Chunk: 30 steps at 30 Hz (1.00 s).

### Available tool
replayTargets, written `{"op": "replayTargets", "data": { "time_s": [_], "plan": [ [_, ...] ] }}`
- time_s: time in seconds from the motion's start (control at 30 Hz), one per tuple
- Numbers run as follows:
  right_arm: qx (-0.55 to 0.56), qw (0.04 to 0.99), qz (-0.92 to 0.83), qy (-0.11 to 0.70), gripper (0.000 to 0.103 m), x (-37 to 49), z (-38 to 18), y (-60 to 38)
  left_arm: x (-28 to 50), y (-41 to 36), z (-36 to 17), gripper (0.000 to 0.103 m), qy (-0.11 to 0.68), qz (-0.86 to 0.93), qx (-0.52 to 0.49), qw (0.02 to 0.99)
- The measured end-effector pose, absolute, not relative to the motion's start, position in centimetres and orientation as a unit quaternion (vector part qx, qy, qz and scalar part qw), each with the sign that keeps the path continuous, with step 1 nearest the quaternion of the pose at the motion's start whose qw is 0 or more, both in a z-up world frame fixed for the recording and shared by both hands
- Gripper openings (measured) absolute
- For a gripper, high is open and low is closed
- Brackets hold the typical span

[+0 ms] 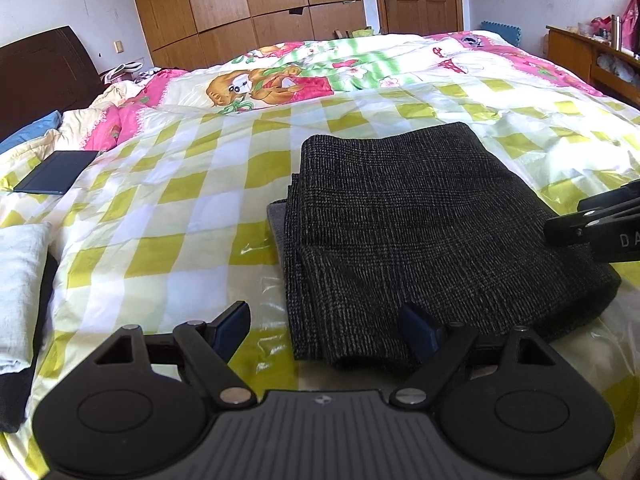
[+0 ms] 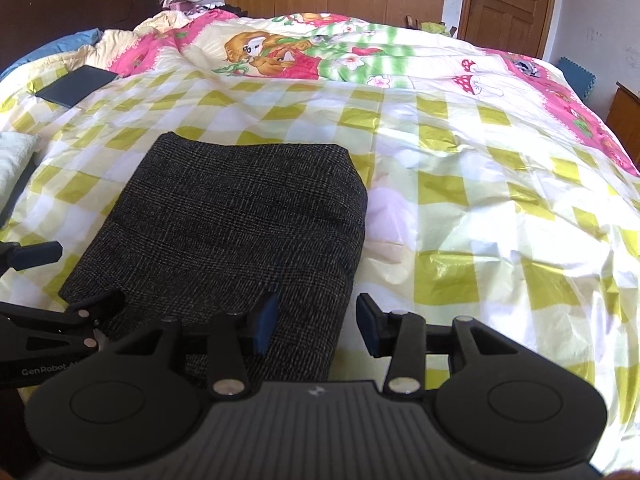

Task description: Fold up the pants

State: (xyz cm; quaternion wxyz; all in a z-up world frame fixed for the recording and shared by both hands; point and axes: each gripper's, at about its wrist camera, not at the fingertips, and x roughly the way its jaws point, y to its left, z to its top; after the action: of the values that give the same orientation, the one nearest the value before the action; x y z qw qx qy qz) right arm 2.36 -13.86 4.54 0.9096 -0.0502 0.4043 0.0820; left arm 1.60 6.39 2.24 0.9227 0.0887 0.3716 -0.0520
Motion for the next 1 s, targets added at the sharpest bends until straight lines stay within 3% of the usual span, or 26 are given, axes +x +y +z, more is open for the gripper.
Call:
{"op": "replayTargets", "data": {
  "time_s": [0.33,0.53,0.63,0.67,0.83,0.9,0.93,1.0],
  "plan": [
    [-0.027,0.912,0.108,0.394,0.045,2.0,5.2,-13.8,1.3,8.0,2.9,0.095,0.366,-0.045,0.052,0.928],
    [0.002,0.903,0.178,0.39,0.046,7.7,7.9,-10.3,0.8,7.4,2.6,0.095,0.348,-0.047,0.071,0.934],
    [0.019,0.889,0.205,0.409,0.061,11.0,7.7,-6.7,1.1,7.3,2.2,0.094,0.352,-0.053,0.06,0.933],
    [0.019,0.887,0.206,0.413,0.061,11.8,7.3,-5.7,1.2,7.3,2.1,0.093,0.352,-0.056,0.055,0.933],
    [-0.006,0.876,0.167,0.453,0.061,15.1,3.4,-1.5,1.0,6.8,1.9,0.071,0.349,-0.085,0.052,0.932],
    [-0.025,0.879,0.164,0.446,0.053,15.3,2.8,-1.0,1.2,6.6,1.6,0.069,0.349,-0.09,0.05,0.931],
    [-0.025,0.876,0.177,0.449,0.034,15.1,2.9,-0.9,1.2,6.7,1.5,0.068,0.349,-0.092,0.044,0.932],
    [-0.026,0.871,0.194,0.452,0.011,14.7,3.7,-0.6,1.2,7.1,1.4,0.066,0.349,-0.098,0.03,0.932]
  ]
}}
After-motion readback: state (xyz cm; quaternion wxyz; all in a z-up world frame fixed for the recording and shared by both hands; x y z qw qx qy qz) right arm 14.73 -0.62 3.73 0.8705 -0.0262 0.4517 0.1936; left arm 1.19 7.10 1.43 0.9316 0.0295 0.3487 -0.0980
